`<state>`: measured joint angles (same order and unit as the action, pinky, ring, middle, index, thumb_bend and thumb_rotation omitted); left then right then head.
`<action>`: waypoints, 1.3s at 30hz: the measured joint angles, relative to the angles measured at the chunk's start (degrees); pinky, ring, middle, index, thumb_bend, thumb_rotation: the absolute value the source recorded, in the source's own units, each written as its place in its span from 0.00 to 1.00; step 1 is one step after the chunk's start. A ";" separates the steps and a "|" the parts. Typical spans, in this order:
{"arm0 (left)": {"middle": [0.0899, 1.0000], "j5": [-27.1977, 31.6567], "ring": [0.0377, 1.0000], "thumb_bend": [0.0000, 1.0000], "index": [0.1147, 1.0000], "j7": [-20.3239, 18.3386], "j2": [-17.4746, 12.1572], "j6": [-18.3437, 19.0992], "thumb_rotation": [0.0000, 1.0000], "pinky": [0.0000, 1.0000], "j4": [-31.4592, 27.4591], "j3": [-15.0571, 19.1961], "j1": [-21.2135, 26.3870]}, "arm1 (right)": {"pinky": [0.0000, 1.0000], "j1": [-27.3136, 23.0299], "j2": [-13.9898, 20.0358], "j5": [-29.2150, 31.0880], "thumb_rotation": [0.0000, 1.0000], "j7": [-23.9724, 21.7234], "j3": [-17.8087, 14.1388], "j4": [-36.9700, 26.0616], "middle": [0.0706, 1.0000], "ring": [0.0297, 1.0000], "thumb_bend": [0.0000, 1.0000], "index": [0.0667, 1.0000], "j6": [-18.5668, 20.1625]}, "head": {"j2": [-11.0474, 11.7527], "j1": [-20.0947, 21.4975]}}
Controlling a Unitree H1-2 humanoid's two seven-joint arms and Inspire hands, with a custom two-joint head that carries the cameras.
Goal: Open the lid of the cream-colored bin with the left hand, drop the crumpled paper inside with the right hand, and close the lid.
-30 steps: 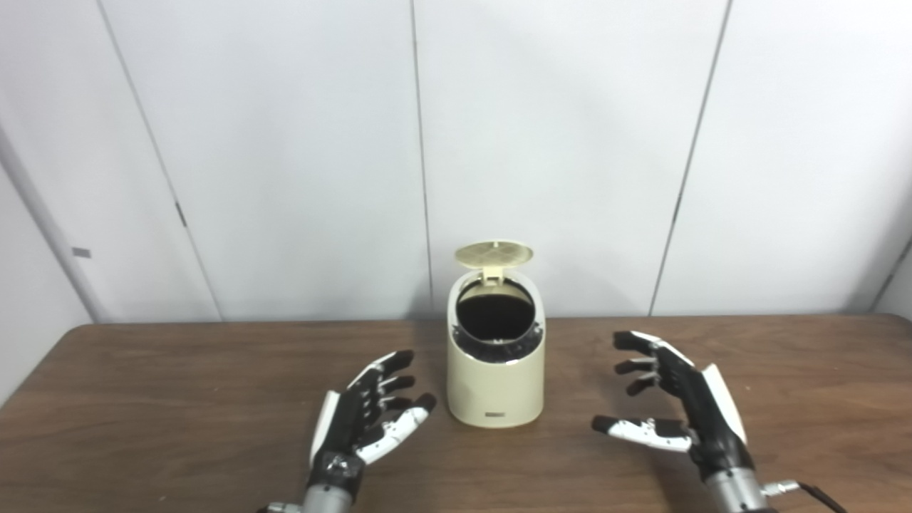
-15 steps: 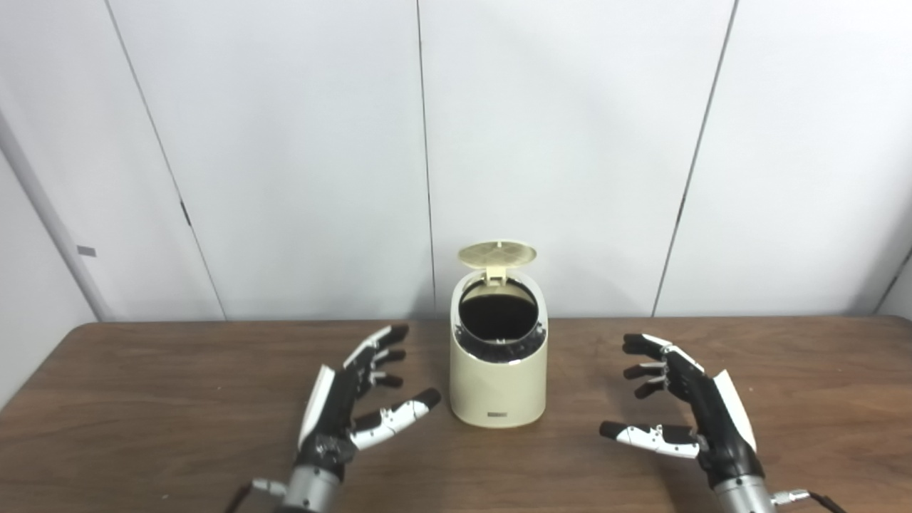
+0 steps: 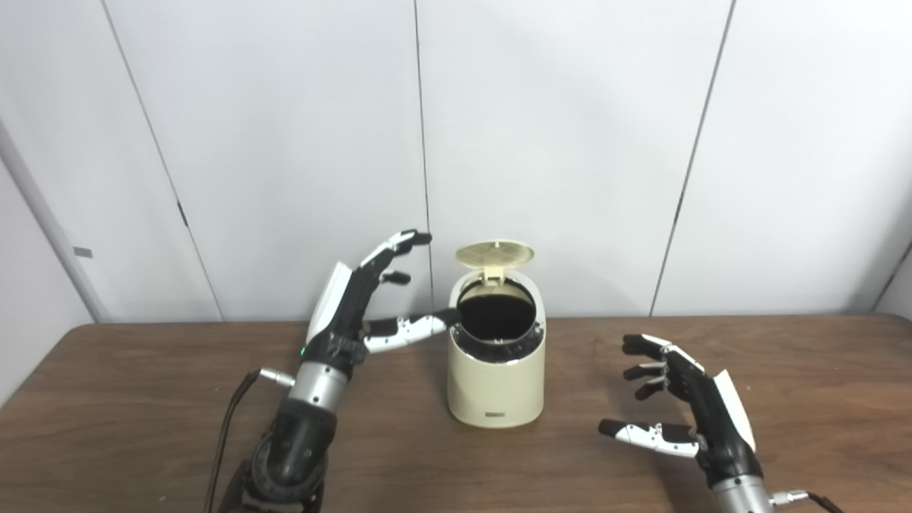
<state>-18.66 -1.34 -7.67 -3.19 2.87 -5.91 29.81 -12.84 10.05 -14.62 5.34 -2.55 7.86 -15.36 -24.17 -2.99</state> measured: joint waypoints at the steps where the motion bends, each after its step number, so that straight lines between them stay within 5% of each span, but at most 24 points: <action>1: 0.91 -0.69 0.88 0.88 0.85 -0.01 -0.04 0.02 0.27 0.77 0.21 -0.31 0.21 | 0.46 0.00 -0.05 0.00 0.16 0.02 0.01 -0.04 0.71 0.60 0.78 0.71 0.15 | 0.00 0.09; 20: 0.93 -7.93 0.92 0.92 0.90 -2.26 -3.25 -2.01 0.33 0.77 6.47 -6.13 7.14 | 0.46 0.19 -1.22 -1.66 0.15 0.25 0.40 -2.54 0.69 0.60 0.78 0.70 2.31 | 0.00 1.23; 39: 0.89 -8.71 0.96 0.93 0.87 -8.21 -3.32 0.20 0.35 0.83 5.57 -8.11 7.53 | 0.49 0.33 -1.63 -2.14 0.15 0.39 0.85 -3.50 0.70 0.61 0.78 0.69 3.81 | 0.00 1.50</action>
<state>-27.37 -9.55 -10.99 -2.99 8.45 -14.02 37.34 -12.50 8.41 -16.76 5.73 -1.69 4.36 -11.55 -24.17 -1.49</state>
